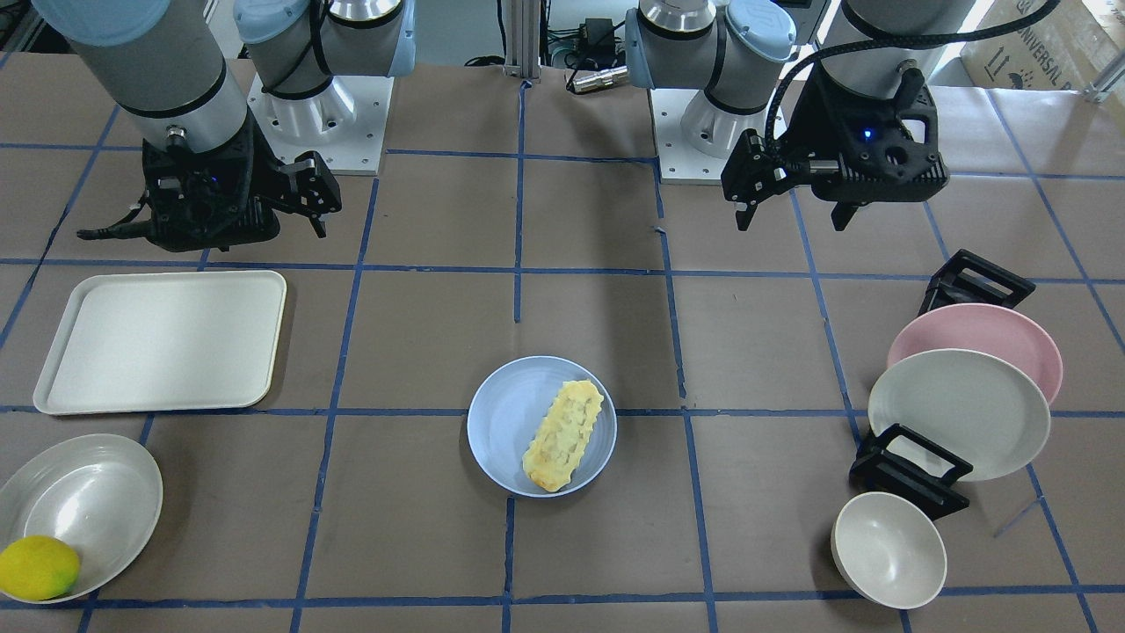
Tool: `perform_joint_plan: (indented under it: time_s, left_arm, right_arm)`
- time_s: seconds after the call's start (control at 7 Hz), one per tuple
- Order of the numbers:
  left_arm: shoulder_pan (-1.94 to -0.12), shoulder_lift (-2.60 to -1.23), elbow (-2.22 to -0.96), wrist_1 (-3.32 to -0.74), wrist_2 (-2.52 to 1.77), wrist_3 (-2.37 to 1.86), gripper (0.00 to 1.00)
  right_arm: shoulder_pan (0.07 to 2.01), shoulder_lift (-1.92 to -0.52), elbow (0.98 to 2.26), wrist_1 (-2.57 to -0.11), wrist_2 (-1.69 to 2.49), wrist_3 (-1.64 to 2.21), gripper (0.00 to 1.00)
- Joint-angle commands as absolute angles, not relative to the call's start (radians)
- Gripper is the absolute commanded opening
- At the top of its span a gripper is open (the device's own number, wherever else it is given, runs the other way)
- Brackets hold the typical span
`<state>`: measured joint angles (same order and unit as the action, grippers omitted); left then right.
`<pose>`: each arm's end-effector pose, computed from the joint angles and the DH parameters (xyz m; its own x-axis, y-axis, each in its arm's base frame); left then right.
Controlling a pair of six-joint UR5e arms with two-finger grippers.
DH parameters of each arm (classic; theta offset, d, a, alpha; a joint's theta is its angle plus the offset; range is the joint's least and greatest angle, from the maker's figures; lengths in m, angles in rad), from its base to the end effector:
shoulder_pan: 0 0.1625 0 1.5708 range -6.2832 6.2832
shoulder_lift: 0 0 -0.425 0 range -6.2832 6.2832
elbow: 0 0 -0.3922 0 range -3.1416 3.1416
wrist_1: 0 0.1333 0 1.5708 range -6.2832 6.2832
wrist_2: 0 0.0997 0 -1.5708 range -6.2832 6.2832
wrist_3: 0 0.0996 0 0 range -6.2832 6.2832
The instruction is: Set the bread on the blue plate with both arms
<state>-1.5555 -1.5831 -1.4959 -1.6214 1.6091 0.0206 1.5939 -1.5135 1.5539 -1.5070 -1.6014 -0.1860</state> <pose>-0.1219 -0.4995 0.5137 -0.9992 0.0049 -0.0385 0.0053 0.9999 -0.0112 0.1419 -0.5019 0.4616 -0.9777 -0.2097 0.0107 -0.2074 0.9723 0.1078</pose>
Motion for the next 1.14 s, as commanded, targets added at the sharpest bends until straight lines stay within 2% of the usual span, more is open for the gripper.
perform_joint_plan:
  time_s: [0.0, 1.0]
  left_arm:
    - [-1.555, -1.583, -1.497, -1.621, 1.608, 0.02, 1.0]
    - [-1.555, -1.583, -1.497, -1.621, 1.608, 0.02, 1.0]
  right_arm:
    - [1.594, -1.517, 1.568, -1.505, -1.601, -0.184, 1.0]
    - [1.597, -1.517, 1.607, -1.522, -1.592, -0.178, 1.0]
